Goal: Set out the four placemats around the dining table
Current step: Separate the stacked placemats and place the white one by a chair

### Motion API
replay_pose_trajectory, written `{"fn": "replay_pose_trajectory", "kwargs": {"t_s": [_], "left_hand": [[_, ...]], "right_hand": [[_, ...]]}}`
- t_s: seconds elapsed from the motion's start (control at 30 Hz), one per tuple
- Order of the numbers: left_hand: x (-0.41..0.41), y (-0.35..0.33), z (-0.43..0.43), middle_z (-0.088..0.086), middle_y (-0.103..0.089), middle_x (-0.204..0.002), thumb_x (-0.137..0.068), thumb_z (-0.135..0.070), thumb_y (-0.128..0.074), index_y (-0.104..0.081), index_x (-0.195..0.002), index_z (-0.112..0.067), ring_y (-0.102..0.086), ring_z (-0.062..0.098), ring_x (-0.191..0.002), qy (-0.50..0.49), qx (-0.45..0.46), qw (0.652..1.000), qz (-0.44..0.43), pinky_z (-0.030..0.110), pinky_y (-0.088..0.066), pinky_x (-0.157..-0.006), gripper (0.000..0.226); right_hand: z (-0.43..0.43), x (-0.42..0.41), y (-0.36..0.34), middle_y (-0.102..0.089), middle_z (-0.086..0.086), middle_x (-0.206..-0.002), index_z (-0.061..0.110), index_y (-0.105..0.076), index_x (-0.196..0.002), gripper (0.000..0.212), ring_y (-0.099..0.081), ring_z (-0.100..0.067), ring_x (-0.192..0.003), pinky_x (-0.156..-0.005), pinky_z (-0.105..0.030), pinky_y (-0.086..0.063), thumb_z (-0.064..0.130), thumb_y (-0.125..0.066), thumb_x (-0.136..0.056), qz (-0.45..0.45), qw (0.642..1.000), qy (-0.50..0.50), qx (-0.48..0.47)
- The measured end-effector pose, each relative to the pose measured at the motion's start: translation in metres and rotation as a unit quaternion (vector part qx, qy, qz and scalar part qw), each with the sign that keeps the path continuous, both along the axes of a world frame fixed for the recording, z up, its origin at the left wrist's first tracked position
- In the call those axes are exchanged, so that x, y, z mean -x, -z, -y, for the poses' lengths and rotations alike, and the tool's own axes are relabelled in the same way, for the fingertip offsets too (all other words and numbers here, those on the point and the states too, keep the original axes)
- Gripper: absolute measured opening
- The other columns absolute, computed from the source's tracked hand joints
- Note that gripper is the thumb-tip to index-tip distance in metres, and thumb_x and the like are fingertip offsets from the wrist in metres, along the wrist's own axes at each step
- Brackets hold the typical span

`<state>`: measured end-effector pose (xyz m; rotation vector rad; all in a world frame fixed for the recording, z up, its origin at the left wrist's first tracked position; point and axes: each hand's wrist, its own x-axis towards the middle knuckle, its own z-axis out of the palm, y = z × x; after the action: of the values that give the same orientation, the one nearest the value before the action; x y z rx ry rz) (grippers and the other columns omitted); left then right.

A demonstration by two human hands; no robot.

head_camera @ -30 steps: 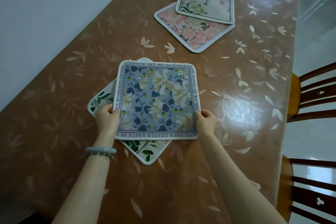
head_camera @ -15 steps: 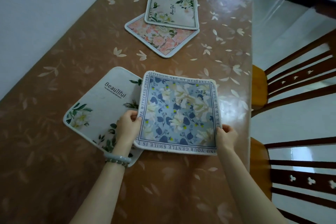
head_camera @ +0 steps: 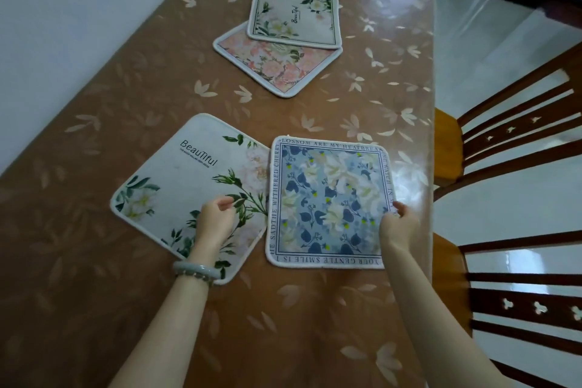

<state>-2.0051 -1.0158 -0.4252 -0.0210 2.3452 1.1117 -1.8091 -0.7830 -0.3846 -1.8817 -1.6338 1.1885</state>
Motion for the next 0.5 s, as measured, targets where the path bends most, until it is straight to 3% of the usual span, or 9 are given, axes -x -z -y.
{"fn": "replay_pose_trajectory", "kwargs": {"t_s": [0.13,0.27,0.4,0.5], "left_hand": [[0.032,-0.010,0.036,0.006,-0.063,-0.117,-0.096,-0.016,-0.052,-0.062,-0.121,-0.013,-0.054,0.018,-0.097,-0.045,-0.020,0.998,-0.033,0.031,-0.044,-0.080,0.027],[0.045,-0.021,0.063,0.002,-0.060,-0.115,-0.096,-0.016,-0.052,-0.061,-0.121,-0.013,-0.053,0.015,-0.103,-0.034,-0.059,0.995,-0.079,0.028,-0.041,-0.086,0.026],[0.041,-0.031,0.090,-0.003,-0.059,-0.115,-0.096,-0.018,-0.055,-0.061,-0.117,-0.017,-0.054,0.012,-0.109,-0.034,-0.106,0.986,-0.122,0.023,-0.041,-0.088,0.022],[0.032,-0.036,0.108,-0.004,-0.060,-0.117,-0.094,-0.019,-0.057,-0.062,-0.118,-0.017,-0.055,0.009,-0.107,-0.030,-0.117,0.982,-0.144,0.013,-0.040,-0.083,0.024]], "right_hand": [[0.044,0.043,0.003,-0.058,-0.012,-0.128,0.006,-0.056,-0.129,0.039,-0.058,-0.016,-0.097,-0.079,-0.024,-0.049,-0.002,-0.045,-0.092,-0.070,0.994,-0.081,0.007],[0.091,0.082,0.006,-0.064,-0.005,-0.114,0.008,-0.059,-0.126,0.032,-0.056,-0.008,-0.069,-0.051,-0.008,-0.043,0.006,-0.044,-0.098,-0.111,0.981,-0.154,0.024],[0.128,0.098,0.002,-0.066,-0.004,-0.113,0.008,-0.061,-0.123,0.029,-0.057,-0.006,-0.088,-0.068,-0.008,-0.042,0.008,-0.046,-0.098,-0.140,0.969,-0.201,0.033],[0.142,0.097,-0.003,-0.064,-0.001,-0.109,0.007,-0.061,-0.123,0.029,-0.058,-0.003,-0.087,-0.066,-0.003,-0.043,0.008,-0.046,-0.098,-0.159,0.962,-0.216,0.043]]}}
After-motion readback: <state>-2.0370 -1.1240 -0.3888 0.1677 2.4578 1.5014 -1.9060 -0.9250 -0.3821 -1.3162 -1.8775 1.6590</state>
